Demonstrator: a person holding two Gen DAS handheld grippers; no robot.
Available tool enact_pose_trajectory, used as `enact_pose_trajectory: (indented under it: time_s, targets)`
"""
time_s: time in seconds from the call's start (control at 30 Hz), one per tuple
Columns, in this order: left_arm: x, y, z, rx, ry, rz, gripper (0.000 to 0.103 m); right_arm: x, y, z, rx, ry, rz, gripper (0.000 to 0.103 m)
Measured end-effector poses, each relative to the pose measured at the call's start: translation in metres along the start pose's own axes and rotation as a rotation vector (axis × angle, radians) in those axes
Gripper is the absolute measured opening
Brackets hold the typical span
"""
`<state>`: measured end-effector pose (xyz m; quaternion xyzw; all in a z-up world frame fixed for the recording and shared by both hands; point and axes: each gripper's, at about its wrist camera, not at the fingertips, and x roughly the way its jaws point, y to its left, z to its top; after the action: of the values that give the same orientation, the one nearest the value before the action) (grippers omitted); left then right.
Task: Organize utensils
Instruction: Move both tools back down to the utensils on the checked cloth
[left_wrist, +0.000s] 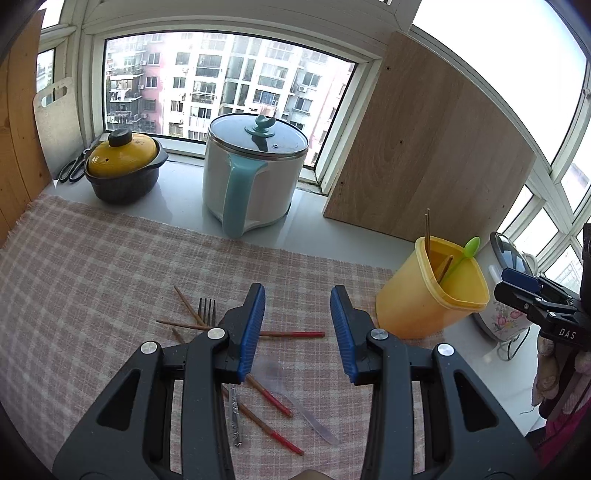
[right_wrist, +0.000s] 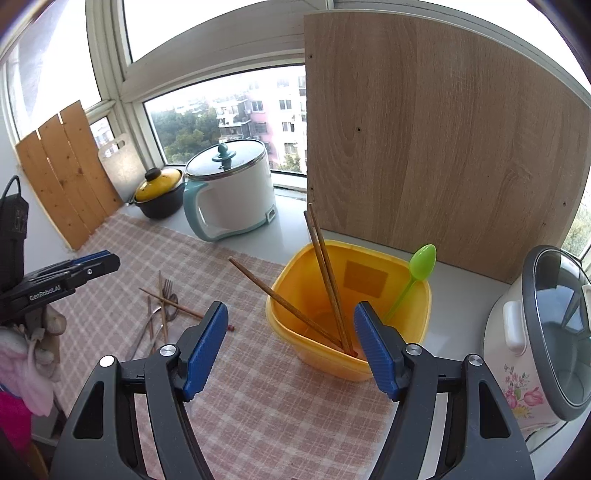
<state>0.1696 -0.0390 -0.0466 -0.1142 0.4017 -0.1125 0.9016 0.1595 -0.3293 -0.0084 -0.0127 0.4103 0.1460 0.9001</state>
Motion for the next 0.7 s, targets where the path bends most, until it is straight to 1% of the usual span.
enact_pose_trajectory:
  time_s: [0.2,0.33,0.47,0.7]
  targets:
    - [-0.001,0.054,-0.015,-0.055,0.043,0.055,0.037,0.01,0.029,-0.004,-0.039,0.024,0.037,0.07]
    - [0.005,0.075,-0.025,-0.078,0.079,0.066,0.037,0.022,0.049,-0.008,-0.067,0.057,0.062,0.07]
    - [0.018,0.086,-0.036,-0.091,0.133,0.053,0.037,0.038,0.065,-0.014,-0.093,0.1,0.083,0.07]
    - [0.051,0.083,-0.054,-0.043,0.234,0.039,0.037,0.07,0.083,-0.031,-0.084,0.19,0.128,0.07]
